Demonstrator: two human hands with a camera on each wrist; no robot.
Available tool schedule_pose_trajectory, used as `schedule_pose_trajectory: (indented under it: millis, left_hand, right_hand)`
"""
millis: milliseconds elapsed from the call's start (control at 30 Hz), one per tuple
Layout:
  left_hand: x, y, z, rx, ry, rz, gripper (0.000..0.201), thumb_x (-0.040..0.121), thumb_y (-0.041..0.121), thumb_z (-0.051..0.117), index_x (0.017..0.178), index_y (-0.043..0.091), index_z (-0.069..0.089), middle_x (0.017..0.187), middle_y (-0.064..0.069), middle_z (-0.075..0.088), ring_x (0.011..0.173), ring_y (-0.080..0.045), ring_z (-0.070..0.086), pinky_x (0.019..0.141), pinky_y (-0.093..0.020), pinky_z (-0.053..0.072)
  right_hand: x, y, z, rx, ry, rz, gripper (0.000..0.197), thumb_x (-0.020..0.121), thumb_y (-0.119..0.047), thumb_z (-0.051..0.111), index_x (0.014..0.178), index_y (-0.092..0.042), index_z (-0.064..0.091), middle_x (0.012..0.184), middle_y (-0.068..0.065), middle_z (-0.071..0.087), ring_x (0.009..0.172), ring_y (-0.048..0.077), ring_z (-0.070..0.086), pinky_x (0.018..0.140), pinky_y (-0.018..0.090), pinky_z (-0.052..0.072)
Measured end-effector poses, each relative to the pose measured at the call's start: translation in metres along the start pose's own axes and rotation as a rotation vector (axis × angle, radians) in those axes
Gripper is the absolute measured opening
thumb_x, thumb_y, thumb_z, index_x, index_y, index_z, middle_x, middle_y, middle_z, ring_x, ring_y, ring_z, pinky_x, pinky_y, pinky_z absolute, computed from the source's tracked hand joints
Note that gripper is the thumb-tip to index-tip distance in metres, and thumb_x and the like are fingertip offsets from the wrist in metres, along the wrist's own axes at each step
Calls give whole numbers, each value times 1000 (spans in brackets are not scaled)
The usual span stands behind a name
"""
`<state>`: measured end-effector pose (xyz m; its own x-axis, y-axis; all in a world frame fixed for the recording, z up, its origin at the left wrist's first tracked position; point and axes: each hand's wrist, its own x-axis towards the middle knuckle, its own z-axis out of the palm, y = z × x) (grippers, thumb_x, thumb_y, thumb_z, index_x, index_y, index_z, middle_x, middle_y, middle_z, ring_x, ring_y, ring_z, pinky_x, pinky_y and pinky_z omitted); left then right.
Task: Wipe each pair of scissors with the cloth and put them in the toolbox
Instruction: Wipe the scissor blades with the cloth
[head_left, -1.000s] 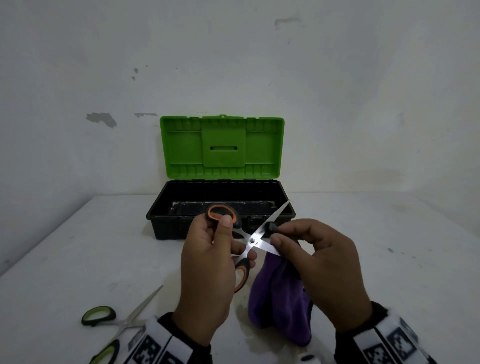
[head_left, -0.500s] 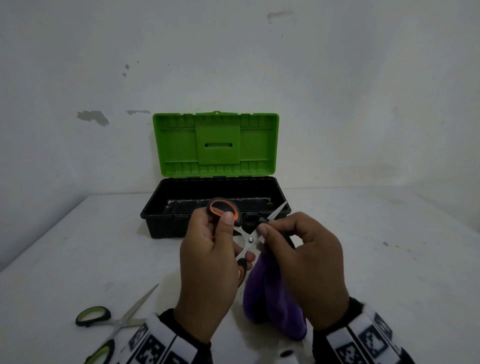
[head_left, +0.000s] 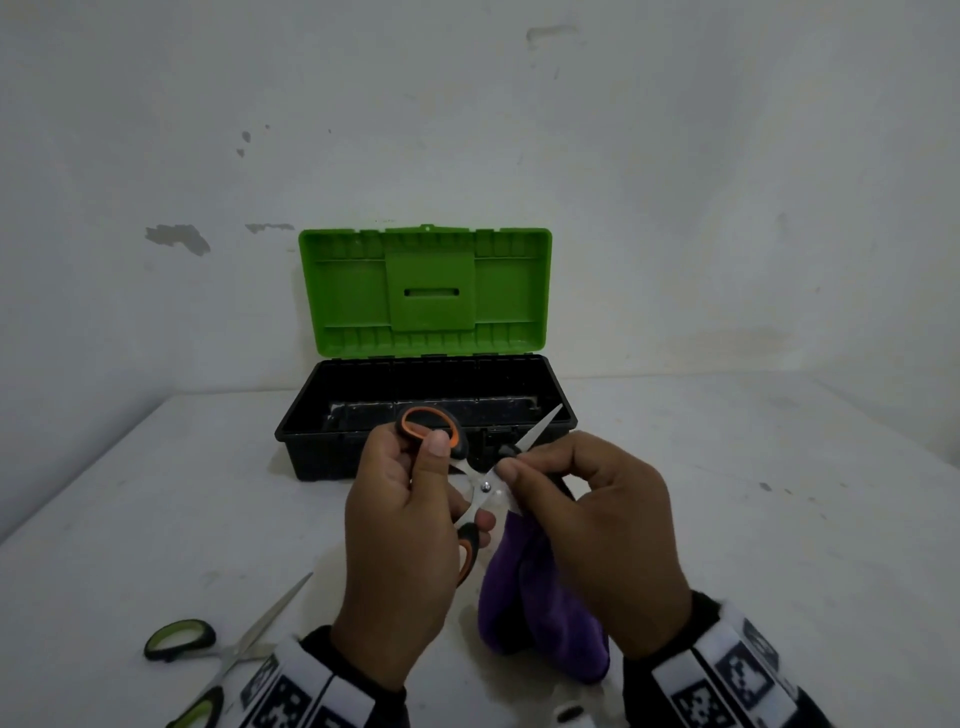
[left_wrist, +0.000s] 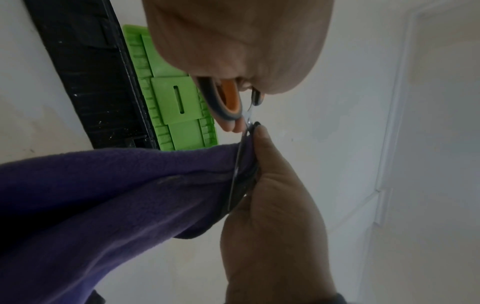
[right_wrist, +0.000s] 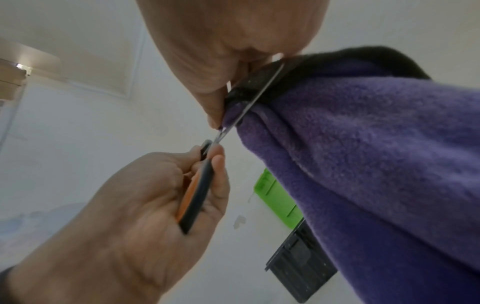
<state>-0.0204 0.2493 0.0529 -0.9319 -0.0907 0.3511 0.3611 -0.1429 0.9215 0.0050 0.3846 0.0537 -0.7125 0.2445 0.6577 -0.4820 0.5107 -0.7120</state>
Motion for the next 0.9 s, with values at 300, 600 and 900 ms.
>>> schedule_pose_trajectory:
  millis: [300, 600, 900]
  left_hand:
    - [0, 2, -4, -13, -35, 14, 22, 83, 42, 50, 89, 22, 58, 59, -17, 46, 65, -57, 52, 45, -29, 53]
    - [-1, 3, -5, -17, -48, 19, 21, 83, 42, 50, 90, 24, 58, 62, -27, 43, 67, -58, 52, 45, -27, 52]
    - [-3, 5, -6, 9, -60, 43, 24, 83, 41, 48, 91, 20, 56, 55, -24, 42, 56, -49, 56, 44, -28, 52]
  right_hand:
    - [5, 0, -3, 12, 39, 26, 12, 78, -16, 82, 72, -25, 75, 74, -15, 71, 71, 4, 67, 66, 7, 46]
    - [9, -2, -9, 17, 36, 40, 12, 78, -18, 82, 71, -24, 75, 72, -15, 72, 70, 5, 67, 65, 7, 46]
    - [12, 2, -11, -17, 67, 43, 11, 79, -19, 82, 72, -22, 75, 69, -13, 71, 69, 4, 66, 66, 8, 47]
